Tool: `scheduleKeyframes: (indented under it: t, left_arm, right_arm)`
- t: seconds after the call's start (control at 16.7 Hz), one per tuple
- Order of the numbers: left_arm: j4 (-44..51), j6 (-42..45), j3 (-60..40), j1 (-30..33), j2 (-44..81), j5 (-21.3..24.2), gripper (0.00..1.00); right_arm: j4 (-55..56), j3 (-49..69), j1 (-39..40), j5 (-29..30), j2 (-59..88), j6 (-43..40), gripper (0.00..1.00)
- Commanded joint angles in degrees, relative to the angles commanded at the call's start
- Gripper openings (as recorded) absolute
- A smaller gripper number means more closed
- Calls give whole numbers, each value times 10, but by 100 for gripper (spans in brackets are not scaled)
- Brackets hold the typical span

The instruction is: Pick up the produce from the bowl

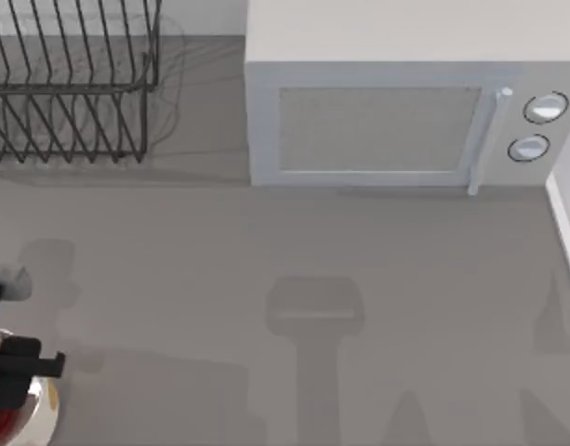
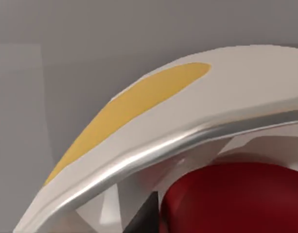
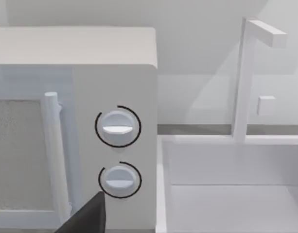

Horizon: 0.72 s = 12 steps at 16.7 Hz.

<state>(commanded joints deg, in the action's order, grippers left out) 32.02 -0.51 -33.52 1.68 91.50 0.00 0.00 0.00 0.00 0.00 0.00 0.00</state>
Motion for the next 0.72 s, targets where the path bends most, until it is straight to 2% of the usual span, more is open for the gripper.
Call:
scheduleKeyframes:
  t: [0.54,0.72]
  left_arm:
    - [0,0,0,0,0,0,2]
    - [0,0,0,0,0,0,0]
  right_arm:
    - [0,0,0,0,0,0,100]
    - [0,0,0,0,0,0,100]
